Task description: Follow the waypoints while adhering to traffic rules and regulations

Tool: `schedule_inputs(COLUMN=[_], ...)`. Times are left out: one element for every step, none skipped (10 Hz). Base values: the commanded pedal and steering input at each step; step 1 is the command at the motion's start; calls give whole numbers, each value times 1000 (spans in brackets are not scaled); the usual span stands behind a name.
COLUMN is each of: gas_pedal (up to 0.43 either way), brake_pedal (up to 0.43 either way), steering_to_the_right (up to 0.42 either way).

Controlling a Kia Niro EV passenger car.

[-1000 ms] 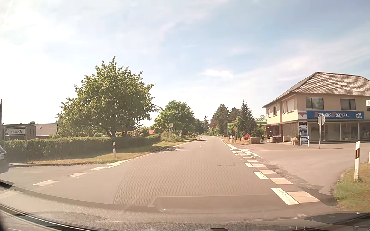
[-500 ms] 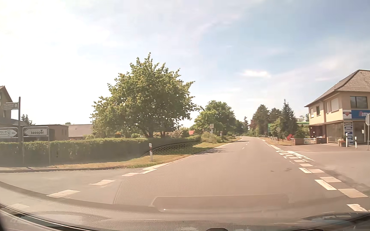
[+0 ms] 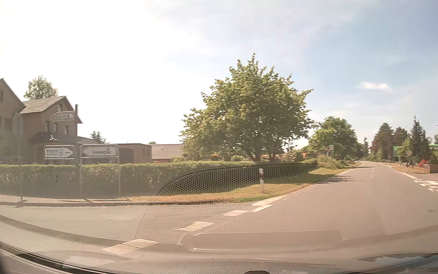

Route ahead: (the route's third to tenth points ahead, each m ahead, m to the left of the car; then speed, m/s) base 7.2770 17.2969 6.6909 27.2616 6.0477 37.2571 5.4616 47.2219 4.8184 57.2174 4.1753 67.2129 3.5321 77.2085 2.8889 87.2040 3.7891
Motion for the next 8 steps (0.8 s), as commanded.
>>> schedule_inputs(gas_pedal=[150, 150, 150, 150, 150, 157, 157, 157], brake_pedal=[0, 0, 0, 0, 0, 0, 0, 0], steering_to_the_right=[-659, -678, -690, -700, -708, -716, -722, -724])
